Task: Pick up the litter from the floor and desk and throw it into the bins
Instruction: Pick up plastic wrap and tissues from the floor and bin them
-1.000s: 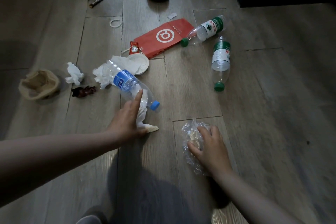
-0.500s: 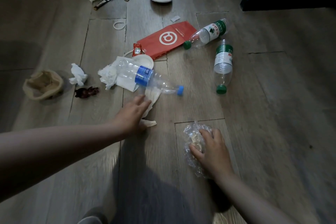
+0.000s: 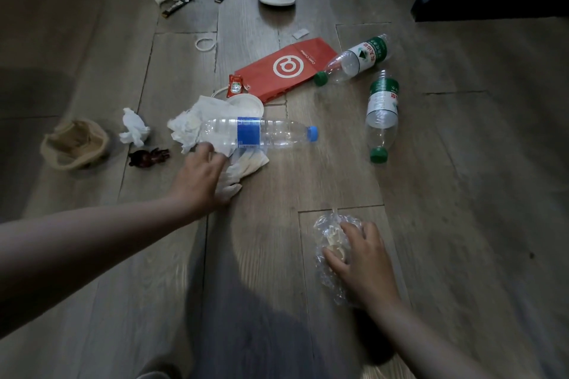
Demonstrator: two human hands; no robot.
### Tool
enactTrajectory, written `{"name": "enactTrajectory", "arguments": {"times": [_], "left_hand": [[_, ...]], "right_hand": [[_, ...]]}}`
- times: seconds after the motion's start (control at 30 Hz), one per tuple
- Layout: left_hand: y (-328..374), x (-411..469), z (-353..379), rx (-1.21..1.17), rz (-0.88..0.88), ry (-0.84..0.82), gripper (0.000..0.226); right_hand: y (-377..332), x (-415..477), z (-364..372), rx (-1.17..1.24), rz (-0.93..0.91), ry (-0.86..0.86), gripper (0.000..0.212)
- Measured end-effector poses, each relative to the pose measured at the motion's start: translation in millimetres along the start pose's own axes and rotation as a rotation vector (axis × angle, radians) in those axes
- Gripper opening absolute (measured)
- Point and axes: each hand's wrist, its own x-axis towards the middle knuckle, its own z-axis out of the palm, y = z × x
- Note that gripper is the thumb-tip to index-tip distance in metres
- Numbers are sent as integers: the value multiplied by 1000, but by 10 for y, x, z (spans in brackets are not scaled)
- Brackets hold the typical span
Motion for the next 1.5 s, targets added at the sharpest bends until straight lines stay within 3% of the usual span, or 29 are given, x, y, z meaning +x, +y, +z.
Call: {"name": "enactTrajectory", "arguments": {"times": [0.17,0.53,0.7,0.93,1.13,1.37,1.5], "left_hand": [[-185,125,6,0,-148,24,99],[-304,586,-59,59,-78,-230,113],[-365,613,-41,79,-77,-241,100],[-365,407,66,-110,-3,-51,51],[-292,189,116,-214,23,-44,35],[-115,-130,23,-321,92,-21,30],[-13,-268,-37,-402,106,0,27]], "right_hand": [[-3,3,-3,-4,2,-9,52],[-2,-3,-14,11,35,-49,54],[3,-2,-21,11,39,-61,55],[-27,-1,-43,8,44,-65,57],[-55,-9,-86,4,46,-102,56],[-43,-56,-138,120,-5,-119,19],[-72,-113,-219,262,56,-87,9]]}}
